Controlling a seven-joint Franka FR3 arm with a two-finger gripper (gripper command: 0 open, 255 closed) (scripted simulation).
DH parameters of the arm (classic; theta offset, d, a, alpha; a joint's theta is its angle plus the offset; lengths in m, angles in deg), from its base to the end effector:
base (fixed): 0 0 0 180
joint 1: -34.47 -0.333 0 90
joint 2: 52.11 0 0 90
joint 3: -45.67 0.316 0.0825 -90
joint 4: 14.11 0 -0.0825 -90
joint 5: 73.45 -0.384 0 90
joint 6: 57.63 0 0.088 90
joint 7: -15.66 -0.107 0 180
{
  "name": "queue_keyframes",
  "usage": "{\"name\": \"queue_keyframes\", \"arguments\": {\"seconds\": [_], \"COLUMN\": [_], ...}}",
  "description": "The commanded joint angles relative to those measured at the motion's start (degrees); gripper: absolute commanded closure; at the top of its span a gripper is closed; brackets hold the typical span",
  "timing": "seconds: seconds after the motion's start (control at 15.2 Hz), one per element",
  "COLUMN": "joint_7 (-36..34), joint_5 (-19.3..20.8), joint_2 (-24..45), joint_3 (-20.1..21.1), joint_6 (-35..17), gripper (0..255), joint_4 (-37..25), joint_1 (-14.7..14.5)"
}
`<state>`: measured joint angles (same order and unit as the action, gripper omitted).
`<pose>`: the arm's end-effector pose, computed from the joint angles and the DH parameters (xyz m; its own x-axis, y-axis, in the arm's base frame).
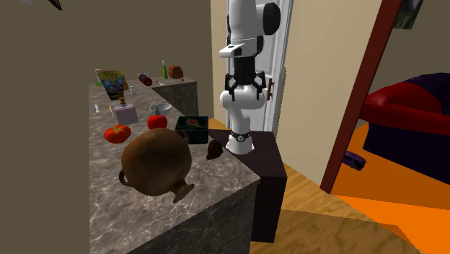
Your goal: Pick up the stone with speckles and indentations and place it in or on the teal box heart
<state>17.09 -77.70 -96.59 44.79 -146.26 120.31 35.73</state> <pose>0.3069 -0.0048 0.5905 0.9998 -0.0061 -0.0207 -0.0078 -0.9963 -0.0854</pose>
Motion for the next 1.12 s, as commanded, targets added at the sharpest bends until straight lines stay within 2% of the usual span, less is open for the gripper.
{"name": "queue_keyframes", "arguments": {"seconds": [0.0,0.66,1.06], "joint_7": [0.0,-13.24,-22.25], "joint_5": [0.0,7.93,13.51], "joint_2": [0.0,-1.88,-0.41], "joint_3": [0.0,4.63,7.16], "joint_6": [0.0,-15.23,-24.51], "gripper": [0,0,0], "joint_4": [0.0,17.95,26.74], "joint_1": [0.0,8.51,14.93]}}
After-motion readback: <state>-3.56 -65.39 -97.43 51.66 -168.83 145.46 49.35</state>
